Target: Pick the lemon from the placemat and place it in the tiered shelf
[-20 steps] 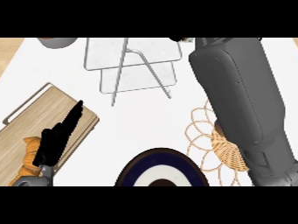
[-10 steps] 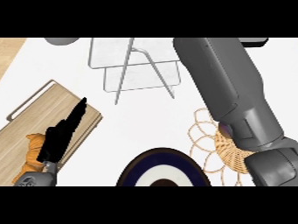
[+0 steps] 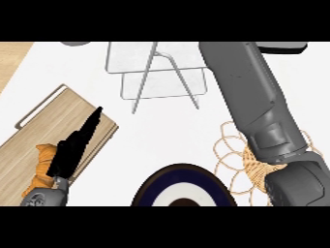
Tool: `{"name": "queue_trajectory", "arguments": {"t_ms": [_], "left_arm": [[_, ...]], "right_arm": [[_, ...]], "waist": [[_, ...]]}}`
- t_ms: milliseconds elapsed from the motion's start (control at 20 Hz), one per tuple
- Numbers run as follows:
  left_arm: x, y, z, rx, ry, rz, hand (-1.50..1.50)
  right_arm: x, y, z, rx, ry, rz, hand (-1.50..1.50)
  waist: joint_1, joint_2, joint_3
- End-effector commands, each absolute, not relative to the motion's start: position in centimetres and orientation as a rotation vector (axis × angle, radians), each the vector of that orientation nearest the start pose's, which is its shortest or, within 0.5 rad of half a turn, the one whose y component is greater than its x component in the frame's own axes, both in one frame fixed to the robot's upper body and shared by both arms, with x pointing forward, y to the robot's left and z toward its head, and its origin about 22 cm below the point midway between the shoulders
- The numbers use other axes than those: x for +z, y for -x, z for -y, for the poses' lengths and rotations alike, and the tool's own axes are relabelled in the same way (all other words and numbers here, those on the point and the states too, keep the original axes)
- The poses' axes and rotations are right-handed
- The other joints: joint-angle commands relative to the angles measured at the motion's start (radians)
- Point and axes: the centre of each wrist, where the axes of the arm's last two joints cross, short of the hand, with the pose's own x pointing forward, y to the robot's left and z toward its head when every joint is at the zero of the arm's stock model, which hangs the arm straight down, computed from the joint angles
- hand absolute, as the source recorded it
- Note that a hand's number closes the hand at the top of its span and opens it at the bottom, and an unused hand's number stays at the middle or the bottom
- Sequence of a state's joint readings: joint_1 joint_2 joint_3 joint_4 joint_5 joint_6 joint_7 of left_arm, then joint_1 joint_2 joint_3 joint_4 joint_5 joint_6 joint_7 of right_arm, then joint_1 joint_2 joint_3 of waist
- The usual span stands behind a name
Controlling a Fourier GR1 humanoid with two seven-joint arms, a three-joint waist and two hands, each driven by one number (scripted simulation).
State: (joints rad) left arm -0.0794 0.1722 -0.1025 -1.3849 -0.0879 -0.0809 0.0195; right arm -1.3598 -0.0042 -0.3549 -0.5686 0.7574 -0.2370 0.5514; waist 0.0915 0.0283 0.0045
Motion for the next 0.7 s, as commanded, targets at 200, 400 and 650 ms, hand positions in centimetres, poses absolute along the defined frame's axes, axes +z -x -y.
{"name": "queue_trajectory", "arguments": {"t_ms": [200,400,650], "left_arm": [[-2.2,-26.7,-24.4,-0.377,-0.064,1.365,0.00],[-3.0,-25.5,-25.9,-0.324,-0.059,1.339,0.00],[-3.5,-24.7,-26.1,-0.315,-0.090,1.305,0.00]], "right_arm": [[22.7,-46.6,7.8,-0.029,0.358,1.531,-1.50],[21.9,-46.6,8.9,-0.217,0.453,1.632,-1.50],[23.4,-46.6,10.1,-0.439,0.599,1.684,-1.50]], "waist": [[0.009,0.001,-0.005],[-0.020,-0.008,-0.005],[-0.068,-0.023,-0.005]]}}
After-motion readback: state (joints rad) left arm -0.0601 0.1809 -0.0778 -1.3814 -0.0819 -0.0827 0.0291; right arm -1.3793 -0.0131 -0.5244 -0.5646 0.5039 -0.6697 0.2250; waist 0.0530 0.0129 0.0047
